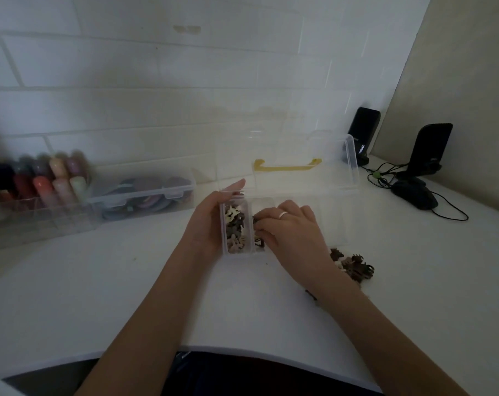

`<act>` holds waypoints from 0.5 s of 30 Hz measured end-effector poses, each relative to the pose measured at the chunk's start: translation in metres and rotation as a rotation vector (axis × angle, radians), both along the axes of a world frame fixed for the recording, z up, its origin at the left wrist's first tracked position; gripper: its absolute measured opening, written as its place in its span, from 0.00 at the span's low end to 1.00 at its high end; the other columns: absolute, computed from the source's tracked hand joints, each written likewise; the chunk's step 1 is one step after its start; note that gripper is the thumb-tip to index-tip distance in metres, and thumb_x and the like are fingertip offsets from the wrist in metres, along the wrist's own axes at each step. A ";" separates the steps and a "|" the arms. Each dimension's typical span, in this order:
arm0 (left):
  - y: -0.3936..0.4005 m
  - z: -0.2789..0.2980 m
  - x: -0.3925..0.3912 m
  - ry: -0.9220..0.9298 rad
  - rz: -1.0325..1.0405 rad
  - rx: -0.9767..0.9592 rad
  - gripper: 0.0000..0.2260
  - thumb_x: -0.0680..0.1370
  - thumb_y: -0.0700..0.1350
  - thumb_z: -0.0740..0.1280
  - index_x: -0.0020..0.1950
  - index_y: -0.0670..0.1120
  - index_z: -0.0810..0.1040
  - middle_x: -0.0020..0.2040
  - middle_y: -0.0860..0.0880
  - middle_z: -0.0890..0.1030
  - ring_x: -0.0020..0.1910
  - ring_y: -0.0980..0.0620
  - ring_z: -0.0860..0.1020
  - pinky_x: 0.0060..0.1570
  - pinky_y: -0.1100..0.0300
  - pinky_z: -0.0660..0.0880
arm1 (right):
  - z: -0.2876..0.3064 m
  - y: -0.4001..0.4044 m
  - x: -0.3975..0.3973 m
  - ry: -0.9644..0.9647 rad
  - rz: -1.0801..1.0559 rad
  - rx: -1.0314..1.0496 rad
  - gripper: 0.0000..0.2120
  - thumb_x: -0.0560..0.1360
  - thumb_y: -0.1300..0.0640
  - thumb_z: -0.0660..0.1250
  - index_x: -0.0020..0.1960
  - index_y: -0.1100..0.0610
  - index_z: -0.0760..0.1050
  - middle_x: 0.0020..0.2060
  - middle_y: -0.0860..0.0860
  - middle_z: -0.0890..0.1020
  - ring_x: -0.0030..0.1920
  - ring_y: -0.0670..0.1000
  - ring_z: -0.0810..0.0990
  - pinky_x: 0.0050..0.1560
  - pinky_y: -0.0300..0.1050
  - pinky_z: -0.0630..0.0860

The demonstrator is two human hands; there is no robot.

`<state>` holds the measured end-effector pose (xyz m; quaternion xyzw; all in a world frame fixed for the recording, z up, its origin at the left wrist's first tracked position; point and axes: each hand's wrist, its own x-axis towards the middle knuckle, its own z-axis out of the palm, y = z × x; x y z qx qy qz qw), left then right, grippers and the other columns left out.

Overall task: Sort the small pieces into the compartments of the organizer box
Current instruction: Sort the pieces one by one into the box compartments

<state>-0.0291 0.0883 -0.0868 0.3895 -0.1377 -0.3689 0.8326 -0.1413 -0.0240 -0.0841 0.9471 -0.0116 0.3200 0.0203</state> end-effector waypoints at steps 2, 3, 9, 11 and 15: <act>0.000 0.000 0.000 0.000 -0.013 -0.002 0.19 0.68 0.45 0.65 0.57 0.48 0.81 0.49 0.42 0.79 0.41 0.44 0.79 0.43 0.51 0.75 | 0.007 -0.002 -0.005 0.022 0.027 0.050 0.10 0.71 0.53 0.65 0.51 0.48 0.81 0.52 0.44 0.83 0.48 0.52 0.78 0.44 0.45 0.59; 0.000 -0.001 0.001 -0.015 -0.004 0.009 0.18 0.67 0.45 0.66 0.57 0.48 0.82 0.50 0.42 0.82 0.44 0.43 0.81 0.46 0.49 0.76 | 0.013 -0.004 -0.010 0.007 0.037 0.118 0.10 0.73 0.52 0.66 0.54 0.47 0.79 0.53 0.43 0.82 0.51 0.51 0.77 0.47 0.44 0.60; -0.001 0.000 0.004 -0.079 0.042 0.082 0.16 0.66 0.47 0.65 0.50 0.50 0.86 0.49 0.46 0.84 0.47 0.45 0.82 0.56 0.46 0.75 | 0.035 -0.043 -0.066 -0.176 -0.059 0.472 0.04 0.72 0.54 0.68 0.47 0.46 0.77 0.41 0.34 0.77 0.42 0.39 0.76 0.45 0.36 0.69; -0.002 0.000 0.004 -0.077 0.039 0.084 0.15 0.68 0.47 0.65 0.51 0.50 0.85 0.49 0.46 0.84 0.46 0.46 0.82 0.55 0.47 0.75 | 0.026 -0.057 -0.087 -0.195 -0.127 0.542 0.04 0.72 0.56 0.69 0.45 0.48 0.76 0.39 0.40 0.80 0.41 0.41 0.77 0.42 0.34 0.69; -0.005 0.001 0.003 -0.072 0.041 0.090 0.20 0.66 0.46 0.65 0.57 0.48 0.83 0.51 0.45 0.82 0.49 0.44 0.80 0.56 0.46 0.74 | -0.004 -0.071 -0.111 -0.211 -0.325 0.697 0.09 0.73 0.54 0.67 0.51 0.50 0.70 0.40 0.43 0.78 0.41 0.42 0.76 0.37 0.37 0.70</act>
